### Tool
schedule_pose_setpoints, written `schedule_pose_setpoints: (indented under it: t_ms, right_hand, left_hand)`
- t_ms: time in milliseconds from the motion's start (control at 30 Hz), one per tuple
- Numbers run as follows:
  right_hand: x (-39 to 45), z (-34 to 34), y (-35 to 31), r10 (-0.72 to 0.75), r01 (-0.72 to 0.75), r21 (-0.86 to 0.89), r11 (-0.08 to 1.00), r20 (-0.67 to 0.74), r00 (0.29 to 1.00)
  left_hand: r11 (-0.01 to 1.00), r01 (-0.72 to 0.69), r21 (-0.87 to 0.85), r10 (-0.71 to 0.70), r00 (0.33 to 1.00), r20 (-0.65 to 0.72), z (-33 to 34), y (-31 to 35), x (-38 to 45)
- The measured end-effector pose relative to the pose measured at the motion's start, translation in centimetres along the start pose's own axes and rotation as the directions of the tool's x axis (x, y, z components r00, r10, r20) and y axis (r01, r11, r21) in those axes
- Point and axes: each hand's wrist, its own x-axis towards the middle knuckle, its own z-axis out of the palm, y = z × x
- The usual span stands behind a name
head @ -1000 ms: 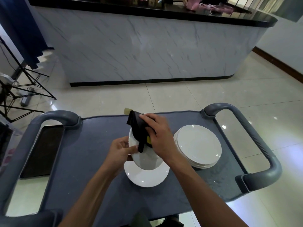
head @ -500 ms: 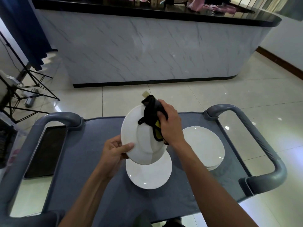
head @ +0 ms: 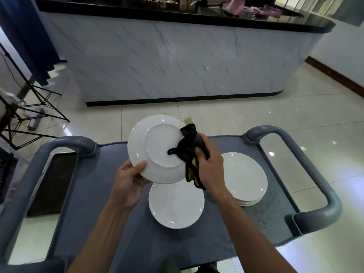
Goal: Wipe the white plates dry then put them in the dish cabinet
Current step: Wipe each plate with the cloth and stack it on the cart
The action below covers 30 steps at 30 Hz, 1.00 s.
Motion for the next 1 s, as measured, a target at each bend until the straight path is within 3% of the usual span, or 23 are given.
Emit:
schedule_pose_setpoints:
  t_ms: [500,633,800,1000]
  right_hand:
    - [-5.5,3.9,0.1,-0.333,0.368,-0.285,0.885,0.164,0.928]
    - [-5.5,3.7,0.3,-0.302,0.333,-0.266,0.905,0.15,0.941]
    - [-3.9,2.7,0.7,-0.119,0.128,-0.203,0.971,0.054,0.991]
    - [-0.5,0.4,0.6,-0.048,0.048,-0.189,0.981,0.005,0.999]
  left_hand:
    - [0.992,-0.006,-0.127,-0.007,0.994,-0.106,-0.4,0.1,1.1]
    - [0.994,0.002,-0.112,-0.015,0.994,-0.11,-0.6,0.1,0.9]
    - [0.997,0.01,-0.082,-0.017,0.997,-0.08,-1.0,0.2,0.7]
    - [0.994,0.061,0.088,-0.062,0.998,0.001,-1.7,0.1,0.0]
